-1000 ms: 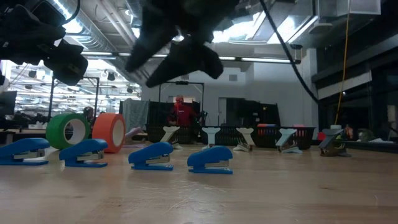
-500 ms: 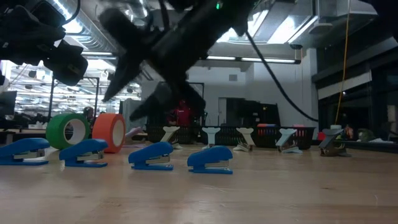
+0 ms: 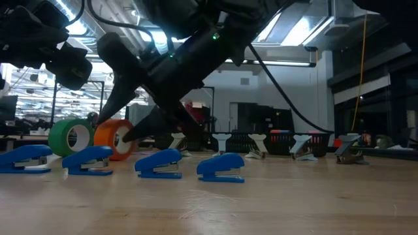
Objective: Pick and place Stapler, Stapler remover, tape
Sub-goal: Put the orange tape into the right black bin
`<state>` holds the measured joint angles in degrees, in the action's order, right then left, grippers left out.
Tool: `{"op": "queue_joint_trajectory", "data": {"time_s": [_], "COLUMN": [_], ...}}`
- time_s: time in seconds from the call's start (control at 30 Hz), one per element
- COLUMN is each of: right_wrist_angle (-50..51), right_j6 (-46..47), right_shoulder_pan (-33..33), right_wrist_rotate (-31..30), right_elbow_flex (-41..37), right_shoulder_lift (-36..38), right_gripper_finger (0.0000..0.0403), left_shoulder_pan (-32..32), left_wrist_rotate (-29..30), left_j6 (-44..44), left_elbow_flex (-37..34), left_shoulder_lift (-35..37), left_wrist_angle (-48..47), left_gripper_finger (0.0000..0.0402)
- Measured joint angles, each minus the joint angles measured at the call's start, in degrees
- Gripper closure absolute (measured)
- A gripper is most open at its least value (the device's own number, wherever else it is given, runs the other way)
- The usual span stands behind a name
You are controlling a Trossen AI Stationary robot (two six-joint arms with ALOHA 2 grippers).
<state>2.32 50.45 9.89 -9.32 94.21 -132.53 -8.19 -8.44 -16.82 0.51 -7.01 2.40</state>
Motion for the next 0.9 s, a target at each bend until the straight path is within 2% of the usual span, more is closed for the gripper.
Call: {"op": "queue_joint_trajectory", "data": {"time_s": [0.27, 0.4, 0.53, 0.73, 0.8, 0.9], "right_wrist_angle": [-3.52, -3.34, -2.96, -2.01, -1.4, -0.57], "right_j6": [-1.57, -1.61, -1.93, -4.98, -5.85, -5.74], "right_shoulder_pan": [0.02, 0.02, 0.02, 0.0, -0.04, -0.27], "right_wrist_rotate": [-0.05, -0.07, -0.07, -0.07, 0.0, 0.93], "right_elbow_flex": [0.02, 0.02, 0.02, 0.02, 0.02, 0.02], "right_shoulder_lift": [-0.01, -0.02, -0.02, -0.02, -0.02, -0.02], "right_gripper_finger": [0.0188, 0.021, 0.0262, 0.0377, 0.0392, 0.0395], "left_shoulder_pan": [-0.02, 0.01, -0.02, 0.01, 0.01, 0.01], "left_wrist_rotate": [0.0, -0.01, 0.01, -0.01, 0.01, 0.02], "left_j6": [0.0, 0.0, 0.0, 0.0, 0.0, 0.0], "left_elbow_flex": [-0.01, -0.02, -0.01, 0.0, -0.02, -0.02], "left_shoulder_lift": [0.0, 0.01, 0.0, 0.0, 0.0, 0.0], "left_wrist_angle": [-0.01, -0.01, -0.01, -0.01, -0.03, -0.03], "left_gripper_finger": [0.0251, 0.0251, 0.0251, 0.0251, 0.0251, 0.0251]}}
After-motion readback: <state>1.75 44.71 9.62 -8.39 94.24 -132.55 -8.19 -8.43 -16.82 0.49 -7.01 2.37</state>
